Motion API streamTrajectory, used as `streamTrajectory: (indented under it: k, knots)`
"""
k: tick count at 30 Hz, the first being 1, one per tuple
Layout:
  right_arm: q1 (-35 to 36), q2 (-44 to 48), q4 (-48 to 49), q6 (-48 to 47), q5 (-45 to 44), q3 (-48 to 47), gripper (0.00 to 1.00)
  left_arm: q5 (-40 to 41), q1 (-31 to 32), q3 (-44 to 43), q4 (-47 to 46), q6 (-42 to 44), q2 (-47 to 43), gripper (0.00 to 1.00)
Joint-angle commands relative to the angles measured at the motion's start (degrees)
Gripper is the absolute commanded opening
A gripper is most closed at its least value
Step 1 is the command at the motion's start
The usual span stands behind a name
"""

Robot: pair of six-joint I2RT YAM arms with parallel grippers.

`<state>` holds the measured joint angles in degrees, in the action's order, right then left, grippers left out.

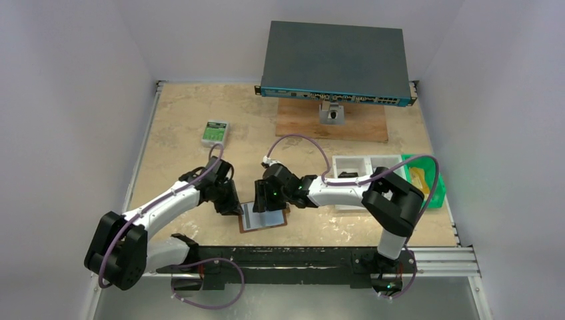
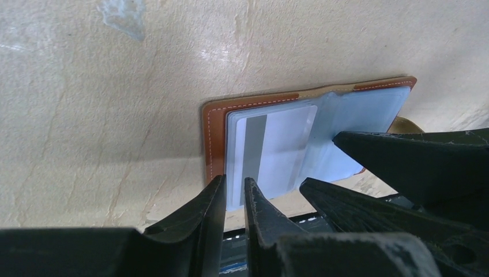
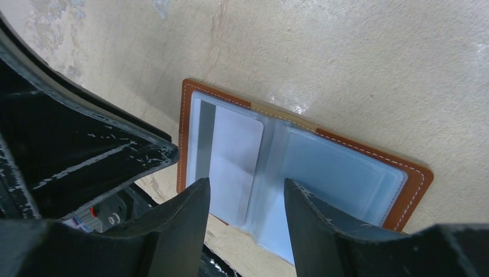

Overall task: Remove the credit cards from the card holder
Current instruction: Remove the credit card from the card holder.

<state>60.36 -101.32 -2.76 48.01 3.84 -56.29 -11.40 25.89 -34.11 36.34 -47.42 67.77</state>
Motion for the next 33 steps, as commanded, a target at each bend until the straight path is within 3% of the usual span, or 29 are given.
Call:
streamTrajectory:
  k: [1, 11, 15, 19, 33]
  knots:
    - [0.3, -0.2, 2.3, 0.9, 0.5, -1.0, 0.49, -2.6, -0.3, 0.5, -4.5, -0.5, 1.3, 0.16]
    - [1.8, 4.4, -2.5, 0.8, -3.6, -3.1, 0.47, -3.9, -0.2, 0.9, -6.6, -0.9, 3.7, 0.11]
    - [2.7, 1.5, -0.4, 1.9, -1.0, -3.2, 0.38, -4.2, -0.2, 1.1, -7.5, -1.3, 4.9, 0.09]
    - [2.7, -1.0, 1.5, 2.9, 1.2, -2.2, 0.34, -4.0, -0.2, 1.1, -7.3, -1.6, 5.1, 0.07]
    - [2.0, -3.2, 3.5, 4.3, 1.9, -0.1, 0.34, -3.0, 0.3, 1.7, -6.4, -1.9, 5.2, 0.04]
